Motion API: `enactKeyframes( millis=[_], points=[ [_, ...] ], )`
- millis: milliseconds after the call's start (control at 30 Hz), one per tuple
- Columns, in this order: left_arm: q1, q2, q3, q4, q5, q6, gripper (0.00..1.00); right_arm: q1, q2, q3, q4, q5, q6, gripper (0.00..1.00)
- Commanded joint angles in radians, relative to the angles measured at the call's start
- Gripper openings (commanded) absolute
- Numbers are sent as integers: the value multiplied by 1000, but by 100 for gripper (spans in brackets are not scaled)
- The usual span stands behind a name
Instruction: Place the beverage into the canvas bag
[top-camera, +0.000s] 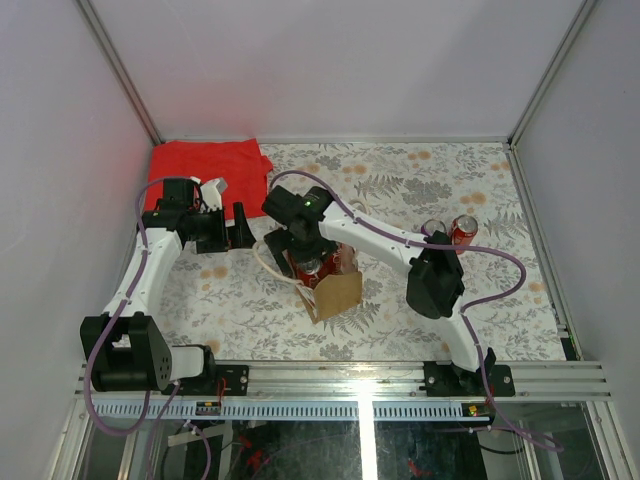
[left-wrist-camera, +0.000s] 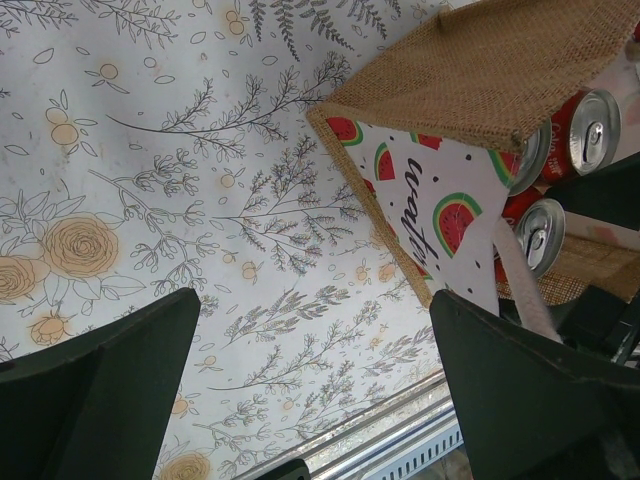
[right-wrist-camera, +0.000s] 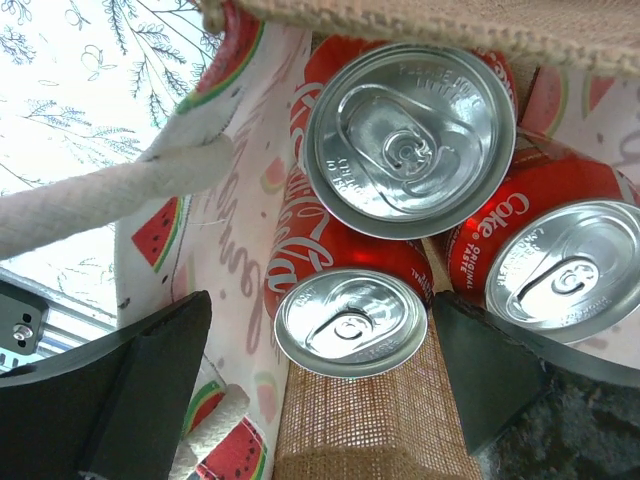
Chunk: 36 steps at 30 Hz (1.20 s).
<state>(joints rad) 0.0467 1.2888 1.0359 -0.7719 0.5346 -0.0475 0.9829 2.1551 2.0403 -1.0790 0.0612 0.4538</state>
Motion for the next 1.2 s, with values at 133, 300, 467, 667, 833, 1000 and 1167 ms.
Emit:
enactKeyframes(
  millis=[133, 300, 467, 667, 833, 1000, 1167],
  points=[
    [7, -15, -7, 17, 19, 13, 100, 22, -66, 106, -33, 21, 13, 99],
    [7, -9, -5, 17, 21, 14, 100, 22, -86, 185, -73, 81, 15, 100],
    [7, -1, 2, 17, 22, 11, 100, 19, -94, 251, -134, 212, -9, 99],
    [7, -6, 0, 16, 20, 12, 100, -140, -130, 393, -207, 247, -35, 100],
    [8, -11, -2, 16, 21, 13, 100, -375, -247, 325, -164, 217, -90, 100],
    [7, -3, -2, 19, 21, 15, 100, -573, -321, 159, -152, 190, -128, 98],
    [8, 3, 4, 20, 25, 11, 100, -695, -319, -37, -139, 116, -139, 97]
  ],
)
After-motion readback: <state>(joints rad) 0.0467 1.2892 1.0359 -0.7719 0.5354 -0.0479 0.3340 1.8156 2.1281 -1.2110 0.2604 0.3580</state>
